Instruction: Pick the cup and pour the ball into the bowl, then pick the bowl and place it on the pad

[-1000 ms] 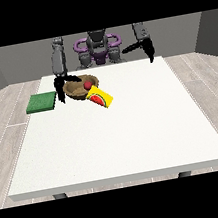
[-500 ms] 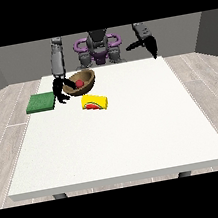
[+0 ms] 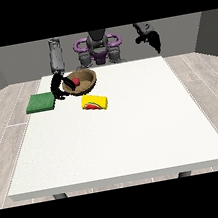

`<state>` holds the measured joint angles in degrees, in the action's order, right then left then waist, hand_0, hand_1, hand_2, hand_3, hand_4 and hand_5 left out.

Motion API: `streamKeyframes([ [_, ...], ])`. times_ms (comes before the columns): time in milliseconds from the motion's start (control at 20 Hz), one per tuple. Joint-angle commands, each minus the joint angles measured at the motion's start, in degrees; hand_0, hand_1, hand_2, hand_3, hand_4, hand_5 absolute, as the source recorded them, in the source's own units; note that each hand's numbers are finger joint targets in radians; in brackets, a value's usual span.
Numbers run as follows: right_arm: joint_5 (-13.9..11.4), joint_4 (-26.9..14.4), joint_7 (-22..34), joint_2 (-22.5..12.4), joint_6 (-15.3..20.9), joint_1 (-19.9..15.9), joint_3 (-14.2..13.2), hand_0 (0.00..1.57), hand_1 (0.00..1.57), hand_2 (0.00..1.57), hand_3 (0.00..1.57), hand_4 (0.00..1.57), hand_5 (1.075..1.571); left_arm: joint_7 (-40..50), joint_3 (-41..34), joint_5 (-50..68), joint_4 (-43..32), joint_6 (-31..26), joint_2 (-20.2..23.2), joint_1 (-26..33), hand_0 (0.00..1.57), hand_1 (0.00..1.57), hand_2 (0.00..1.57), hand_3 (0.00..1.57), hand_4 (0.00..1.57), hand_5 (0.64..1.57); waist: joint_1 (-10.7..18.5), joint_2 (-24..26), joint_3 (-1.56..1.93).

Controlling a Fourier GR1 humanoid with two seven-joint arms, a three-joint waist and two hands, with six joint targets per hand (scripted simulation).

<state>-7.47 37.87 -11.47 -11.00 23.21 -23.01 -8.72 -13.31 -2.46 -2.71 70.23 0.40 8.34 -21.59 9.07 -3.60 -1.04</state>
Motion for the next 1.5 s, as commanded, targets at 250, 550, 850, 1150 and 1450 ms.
streamKeyframes([
  [250, -4.79, 7.38, 29.74, -2.32, -7.45, -5.88, 8.29, 1.57, 1.57, 1.57, 0.89, 0.81, 1.567, -3.03, -6.33, 1.55, -10.25, -0.32, 4.17, 9.08, 0.0, 0.0, 0.0, 0.0, 1.0, 1.404, -11.89, 14.23, 0.92],
  [550, 1.32, 9.25, 24.37, -10.7, -12.91, -3.24, -0.19, 1.57, 1.57, 1.57, 0.73, 0.78, 1.571, -3.24, -4.51, 1.01, -4.71, 2.02, 0.88, 7.13, 0.0, 0.0, 0.0, 0.0, 1.0, 1.418, -9.29, 7.35, 1.05],
  [850, 2.0, 7.1, 21.74, -15.7, -14.61, -6.53, -4.19, 1.57, 1.57, 1.57, 0.22, 0.88, 1.57, -4.23, -4.46, 1.79, -2.57, -0.56, 2.01, 4.87, 0.0, 0.0, 0.0, 0.0, 1.15, 1.463, -5.51, 1.49, 1.05],
  [1150, 6.16, 3.38, 13.25, -23.25, -18.44, -3.67, -10.81, 1.57, 1.57, 1.57, 0.0, 0.88, 1.571, -4.33, -17.35, 13.4, -2.68, -12.67, 16.65, 1.83, 0.0, 0.0, 0.0, 0.0, 1.32, 1.562, -2.71, -3.85, 1.09],
  [1450, 5.33, 5.25, 10.17, -18.88, -12.4, -6.07, -10.43, 1.57, 1.57, 1.57, 0.0, 0.8, 1.566, -7.63, -26.41, 19.5, -11.51, -19.07, 26.25, -2.02, 0.0, 0.0, 0.0, 0.0, 1.27, 1.571, -3.48, -8.88, 1.02],
])
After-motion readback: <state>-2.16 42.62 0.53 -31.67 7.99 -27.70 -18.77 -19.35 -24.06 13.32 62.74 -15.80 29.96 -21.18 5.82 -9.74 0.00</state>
